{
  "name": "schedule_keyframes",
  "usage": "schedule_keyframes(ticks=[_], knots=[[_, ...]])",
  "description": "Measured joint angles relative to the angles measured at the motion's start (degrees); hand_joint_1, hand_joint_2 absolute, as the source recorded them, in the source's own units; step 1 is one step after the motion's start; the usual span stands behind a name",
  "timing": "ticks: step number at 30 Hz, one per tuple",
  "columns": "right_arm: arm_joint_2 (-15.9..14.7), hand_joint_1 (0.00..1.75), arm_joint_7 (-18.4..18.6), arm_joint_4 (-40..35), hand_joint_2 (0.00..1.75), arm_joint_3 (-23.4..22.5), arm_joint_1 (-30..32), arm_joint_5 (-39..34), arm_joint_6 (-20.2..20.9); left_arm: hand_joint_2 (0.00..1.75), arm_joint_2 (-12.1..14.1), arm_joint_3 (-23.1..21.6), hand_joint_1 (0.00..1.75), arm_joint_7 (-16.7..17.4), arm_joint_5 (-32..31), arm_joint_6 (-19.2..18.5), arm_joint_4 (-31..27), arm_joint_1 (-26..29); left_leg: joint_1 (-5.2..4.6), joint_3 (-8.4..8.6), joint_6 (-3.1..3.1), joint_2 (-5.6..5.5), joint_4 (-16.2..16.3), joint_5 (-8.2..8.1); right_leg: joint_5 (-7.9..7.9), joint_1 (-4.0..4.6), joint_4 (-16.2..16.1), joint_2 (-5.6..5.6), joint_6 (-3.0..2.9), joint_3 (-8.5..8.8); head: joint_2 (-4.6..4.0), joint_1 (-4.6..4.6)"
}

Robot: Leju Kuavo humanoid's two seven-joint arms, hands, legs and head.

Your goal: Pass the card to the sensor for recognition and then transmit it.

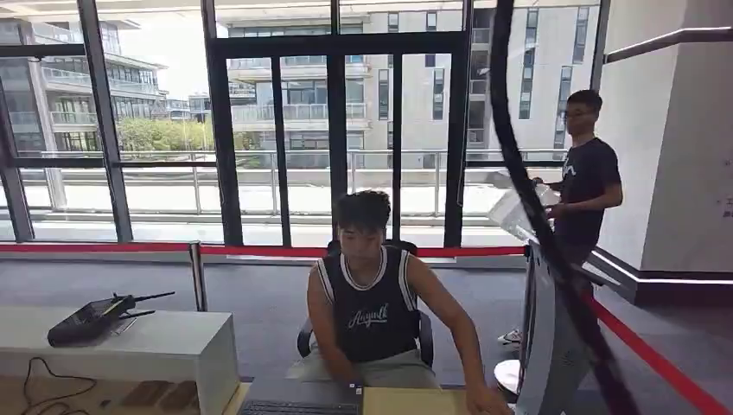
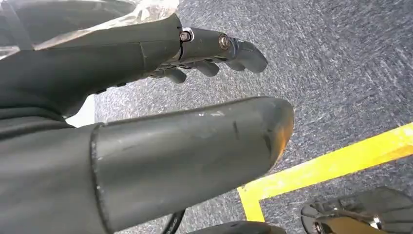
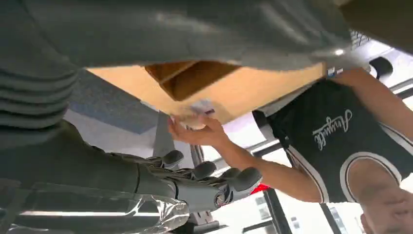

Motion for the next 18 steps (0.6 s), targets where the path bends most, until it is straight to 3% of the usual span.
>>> schedule_keyframes(ticks=[9,18], knots=[[-4.48,0.00,0.44,-7.39,1.75,-1.75,7.53,-1.19,0.07,0.00,0.22,0.00,0.00,-0.26,-0.13,-0.11,0.00,0.01,0.00,0.00,0.00,0.00,0.00,0.00,0.00,0.00,0.00,0.00,0.00,0.01,0.00,0.02],[-5.95,0.00,-0.31,-8.83,1.75,-2.78,11.36,2.67,0.18,0.00,0.31,0.00,0.00,-0.68,-0.13,-0.11,0.00,-0.01,0.00,-0.02,0.00,0.00,-0.01,0.00,0.00,0.00,0.01,0.00,0.00,0.00,0.00,0.02]])
